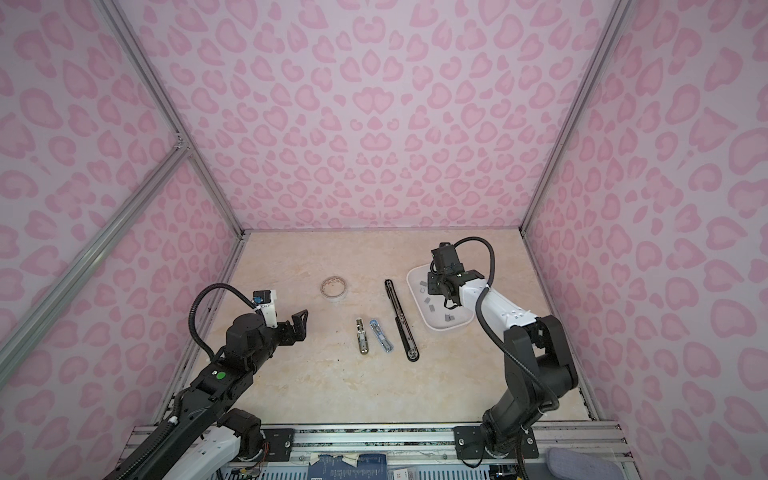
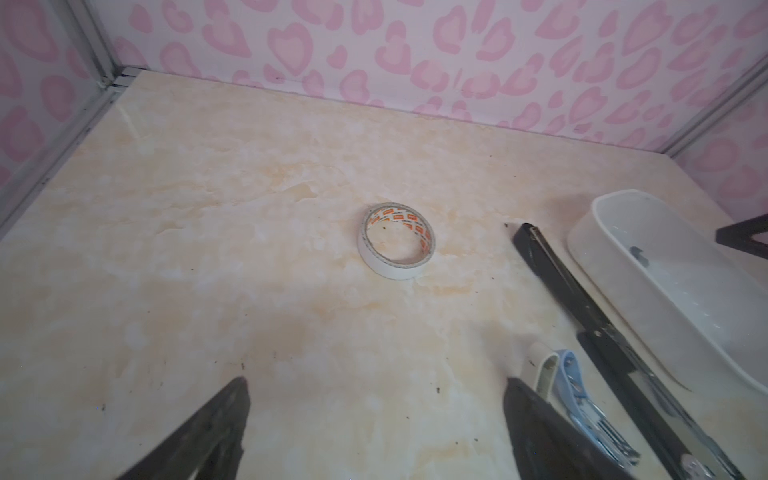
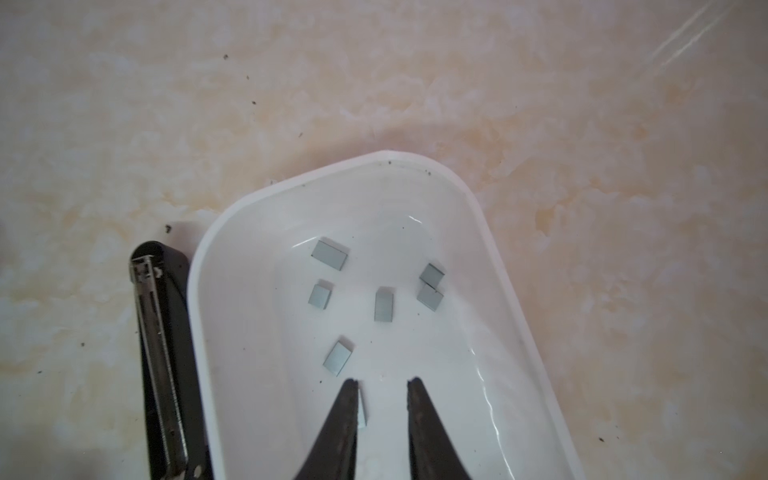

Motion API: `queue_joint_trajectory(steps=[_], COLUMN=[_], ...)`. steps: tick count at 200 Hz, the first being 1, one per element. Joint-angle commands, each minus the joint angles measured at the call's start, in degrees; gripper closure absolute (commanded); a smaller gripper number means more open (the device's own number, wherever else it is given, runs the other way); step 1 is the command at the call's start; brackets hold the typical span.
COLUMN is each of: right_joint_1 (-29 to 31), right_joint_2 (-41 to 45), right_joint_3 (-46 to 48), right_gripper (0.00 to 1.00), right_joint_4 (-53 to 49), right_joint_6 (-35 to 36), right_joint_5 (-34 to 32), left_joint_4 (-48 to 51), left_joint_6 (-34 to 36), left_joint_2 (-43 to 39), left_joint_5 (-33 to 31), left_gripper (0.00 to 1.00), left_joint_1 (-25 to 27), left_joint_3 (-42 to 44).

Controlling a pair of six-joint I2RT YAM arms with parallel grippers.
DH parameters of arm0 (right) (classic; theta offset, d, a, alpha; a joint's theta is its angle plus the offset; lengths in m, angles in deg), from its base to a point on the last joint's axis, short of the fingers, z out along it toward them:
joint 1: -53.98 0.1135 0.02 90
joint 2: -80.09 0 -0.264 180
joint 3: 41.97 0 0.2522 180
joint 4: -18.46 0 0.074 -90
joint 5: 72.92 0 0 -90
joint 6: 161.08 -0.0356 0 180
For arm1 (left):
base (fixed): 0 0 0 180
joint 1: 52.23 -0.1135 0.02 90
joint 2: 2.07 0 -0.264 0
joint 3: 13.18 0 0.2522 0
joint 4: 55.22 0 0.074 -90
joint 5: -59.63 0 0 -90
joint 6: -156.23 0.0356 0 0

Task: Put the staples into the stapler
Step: 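Raise the right gripper and move it back over the white tray, then lower the right gripper into the tray and close on a grey staple strip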

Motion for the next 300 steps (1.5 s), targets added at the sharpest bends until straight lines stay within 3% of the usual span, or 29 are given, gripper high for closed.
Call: queue_joint_trajectory(steps=[1,52,93,155,204,273,300], right_joint_1=[-1.8,-3.1,-3.4,-3.3,-2.7,-2.2,-2.0], right_joint_2=[-5.5,-16.9,-21.4,-21.7,-21.2,-20.7,-20.0], right_joint_3=[-4.2,-11.8,-14.5,-13.7,-13.0,-11.9,-11.6], right_gripper=[0.76,0.74,0.73,0.71,0.76,0.75,0.71], right_joint_4=[-3.6,-4.8,-5.5,-5.5,-6.2,-6.0,-6.1], right_joint_6=[3.1,3.6,3.2,2.9,2.8,2.9,2.9], right_joint_5=[4.3,6.6,8.7,8.0,6.4,5.5,4.1], left_joint_4=[-4.4,-7.9,-8.2,-8.6,-8.1,-7.9,-8.0], left_joint_6=[1.6,4.2,7.1,7.3,6.9,6.7,6.8], left_joint_2=[2.1,3.0,2.2,0.9,1.6,1.0,0.7], left_joint_5=[-7.1,-5.8,-4.8,-3.6,-2.9,-2.2,-2.3], left_gripper=[0.04,0.03,0.02,0.02,0.02,0.01,0.01], left_joint_1=[-1.3,-2.6,-2.9,-3.1,-3.1,-3.2,-3.1], left_joint_3=[1.2,2.6,3.2,4.0,3.5,3.7,3.8])
